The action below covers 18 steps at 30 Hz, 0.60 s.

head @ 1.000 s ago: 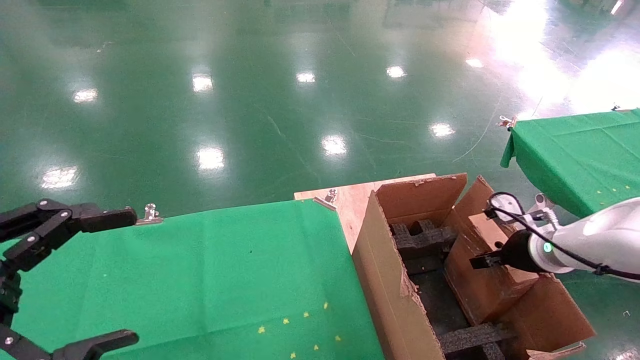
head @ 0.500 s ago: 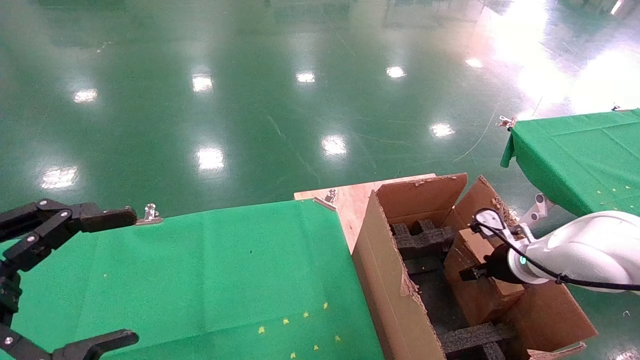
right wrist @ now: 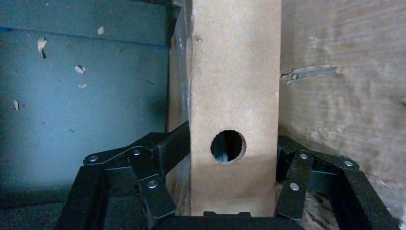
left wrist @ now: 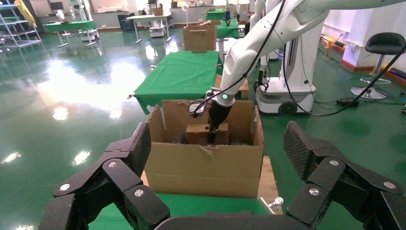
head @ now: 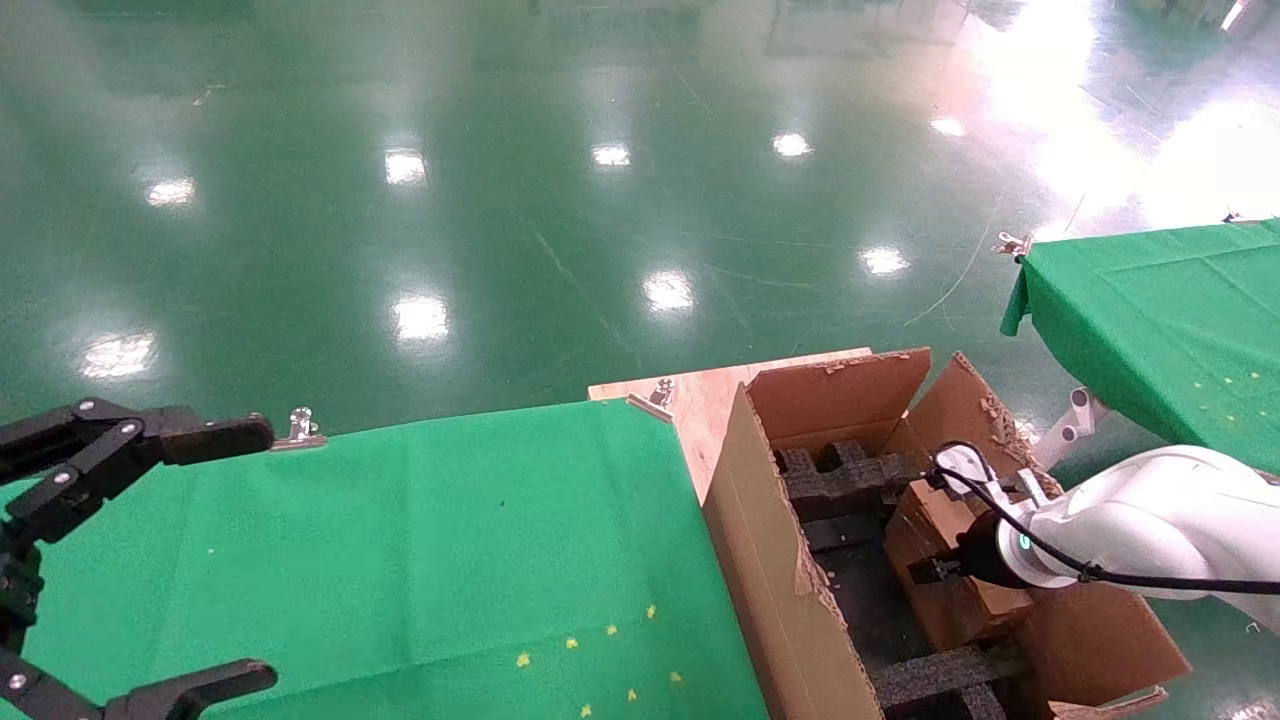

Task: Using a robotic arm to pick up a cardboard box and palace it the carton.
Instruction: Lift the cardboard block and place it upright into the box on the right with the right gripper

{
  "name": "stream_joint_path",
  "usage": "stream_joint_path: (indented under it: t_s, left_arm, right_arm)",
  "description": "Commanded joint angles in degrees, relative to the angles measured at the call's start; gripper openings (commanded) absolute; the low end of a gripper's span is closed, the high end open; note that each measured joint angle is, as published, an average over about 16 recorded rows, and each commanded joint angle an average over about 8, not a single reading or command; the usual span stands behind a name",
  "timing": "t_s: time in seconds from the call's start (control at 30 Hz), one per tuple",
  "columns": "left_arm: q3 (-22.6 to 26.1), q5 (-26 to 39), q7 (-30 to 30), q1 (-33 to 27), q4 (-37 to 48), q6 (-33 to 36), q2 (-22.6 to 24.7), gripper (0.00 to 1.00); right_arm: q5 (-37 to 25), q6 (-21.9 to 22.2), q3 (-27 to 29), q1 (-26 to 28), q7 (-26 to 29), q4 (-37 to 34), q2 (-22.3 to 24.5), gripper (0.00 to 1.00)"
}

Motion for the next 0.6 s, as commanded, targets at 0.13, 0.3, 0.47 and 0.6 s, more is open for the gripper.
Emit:
stream_joint_path:
  t_s: [0.13,0.3,0.47,0.6]
  left_arm:
    - [0.01,-0.01,0.00,0.01,0.01,-0.01,-0.01,1.00]
    - [0.01,-0.01,0.00,0.00,0.01,-0.01,-0.01,1.00]
    - [0.01,-0.01,0.01,0.00,0.02,0.00,0.00,1.00]
    - [0.03,-0.01,0.02,-0.01,0.05,0.01,0.00,1.00]
  right_arm:
    - [0.54,0.35,-0.01,-0.40,-0.62,-0.69,-0.39,1.00]
    - [0.47,0.23,-0.04,-0.30,-0.44,-0.44,-0.27,1.00]
    - [0.42,0.14,-0.02,-0.15,-0.42,-0.27,-0.14,1.00]
    - [0.35,0.31,0.04,-0.01,-0.48,-0.31,-0.07,1.00]
